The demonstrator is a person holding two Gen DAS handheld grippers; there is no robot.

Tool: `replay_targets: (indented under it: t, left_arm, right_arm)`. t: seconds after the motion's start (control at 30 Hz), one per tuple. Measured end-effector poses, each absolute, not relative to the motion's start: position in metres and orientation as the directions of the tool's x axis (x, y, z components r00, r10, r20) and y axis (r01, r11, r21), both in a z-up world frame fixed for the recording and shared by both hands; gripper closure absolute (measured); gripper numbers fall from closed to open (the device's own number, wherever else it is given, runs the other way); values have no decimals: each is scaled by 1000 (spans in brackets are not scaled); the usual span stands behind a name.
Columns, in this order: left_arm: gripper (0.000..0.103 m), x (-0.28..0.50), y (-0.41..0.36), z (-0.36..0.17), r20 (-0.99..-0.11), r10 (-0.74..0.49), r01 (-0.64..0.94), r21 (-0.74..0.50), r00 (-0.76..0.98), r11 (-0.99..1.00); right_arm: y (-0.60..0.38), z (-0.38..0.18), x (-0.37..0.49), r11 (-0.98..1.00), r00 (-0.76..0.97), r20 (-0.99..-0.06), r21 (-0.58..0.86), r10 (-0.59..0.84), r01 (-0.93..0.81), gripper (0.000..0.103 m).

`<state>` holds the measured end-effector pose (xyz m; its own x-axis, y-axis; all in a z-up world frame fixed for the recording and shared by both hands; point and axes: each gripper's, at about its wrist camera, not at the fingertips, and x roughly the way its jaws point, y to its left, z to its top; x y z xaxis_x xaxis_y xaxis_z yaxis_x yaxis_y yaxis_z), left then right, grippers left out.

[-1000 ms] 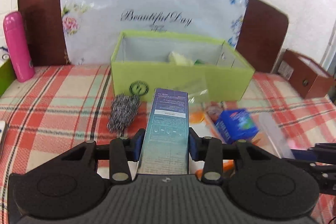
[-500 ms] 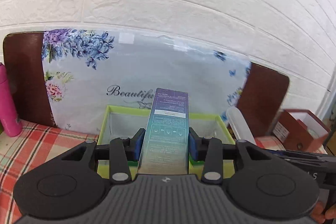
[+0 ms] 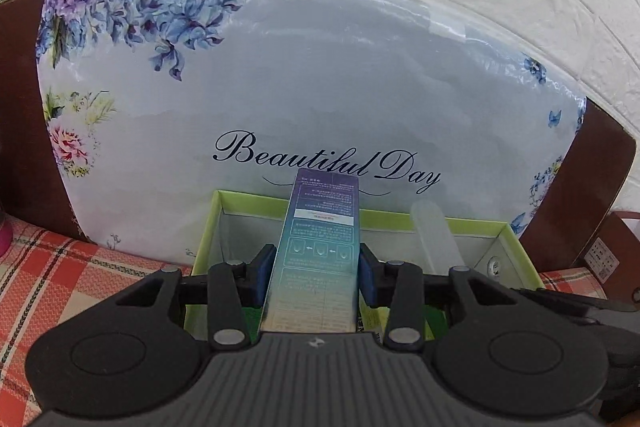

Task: Organize objects
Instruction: 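Carry the clear tube into the box while left carries the teal box, then grasp the white-pink glove with the right gripper while left grasps orange-white box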

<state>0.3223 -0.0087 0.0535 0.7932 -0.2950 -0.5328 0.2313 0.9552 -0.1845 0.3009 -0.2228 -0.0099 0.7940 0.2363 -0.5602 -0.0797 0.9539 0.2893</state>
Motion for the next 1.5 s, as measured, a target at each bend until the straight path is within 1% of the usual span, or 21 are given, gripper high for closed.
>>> replay_targets:
  t: [0.03, 0.07, 0.1, 0.13, 0.17, 0.2, 0.23, 0.3, 0.33, 0.37, 0.43, 0.57, 0.7, 0.8, 0.93, 1.07, 1.27, 1.5]
  left_arm:
    - [41, 321, -8, 51, -526, -291, 227, -185, 799, 956]
    - [25, 319, -7, 49, -519, -276, 210, -183, 809, 960]
    - [22, 316, -6, 48, -506, -266, 201, -181, 820, 963]
    - [22, 313, -4, 48, -492, -265, 202, -179, 829, 963]
    - [22, 310, -2, 49, -486, -272, 208, -181, 831, 961]
    - [22, 308, 0, 52, -487, -277, 212, -185, 829, 960]
    - [22, 304, 1, 55, -490, -274, 206, -188, 828, 960]
    - [22, 296, 3, 64, -484, -268, 198, -192, 833, 961]
    - [22, 290, 3, 70, -474, -269, 198, -195, 838, 961]
    - [22, 283, 3, 75, -461, -271, 200, -197, 845, 960]
    - [21, 269, 0, 87, -445, -271, 203, -195, 853, 960]
    - [21, 236, -9, 105, -479, -230, 175, -157, 847, 972]
    - [21, 194, -15, 110, -460, -237, 186, -154, 856, 970]
    - [19, 162, -16, 106, -448, -253, 198, -167, 857, 966]
    - [19, 128, -20, 92, -464, -267, 212, -167, 845, 963]
    - [19, 104, -24, 69, -503, -284, 227, -172, 816, 959]
    - [19, 87, -31, 32, -576, -280, 220, -174, 768, 960]
    - [19, 80, -28, 10, -615, -271, 209, -172, 741, 963]
  right_arm:
    - [-220, -15, 304, 956, 785, -572, 279, 237, -85, 76]
    - [-218, -21, 307, 958, 772, -588, 272, 241, -92, 73]
    - [-216, -25, 309, 959, 760, -604, 267, 241, -93, 60]
    - [-216, -28, 308, 961, 753, -614, 263, 236, -87, 54]
    - [-217, -29, 306, 961, 757, -610, 265, 234, -84, 45]
    - [-219, -28, 302, 959, 765, -599, 272, 238, -86, 39]
    - [-222, -26, 298, 957, 772, -588, 276, 241, -88, 37]
    - [-227, -16, 291, 956, 790, -565, 281, 239, -88, 27]
    - [-231, -9, 287, 953, 800, -548, 289, 243, -91, 24]
    - [-234, -2, 281, 952, 812, -533, 293, 239, -87, 18]
    - [-239, 12, 266, 951, 838, -496, 297, 227, -82, 14]
    - [-253, 37, 230, 944, 871, -440, 321, 220, -76, 4]
    - [-265, 57, 188, 941, 895, -394, 329, 211, -78, 1]
    - [-271, 65, 151, 945, 910, -362, 315, 201, -84, 0]
    - [-280, 66, 104, 952, 935, -318, 299, 158, -60, 0]
    - [-290, 57, 64, 948, 948, -299, 319, 107, -7, 0]
    - [-304, 24, 19, 947, 934, -358, 305, 17, 100, 0]
    - [-315, -22, -19, 951, 868, -488, 212, -97, 226, 0]
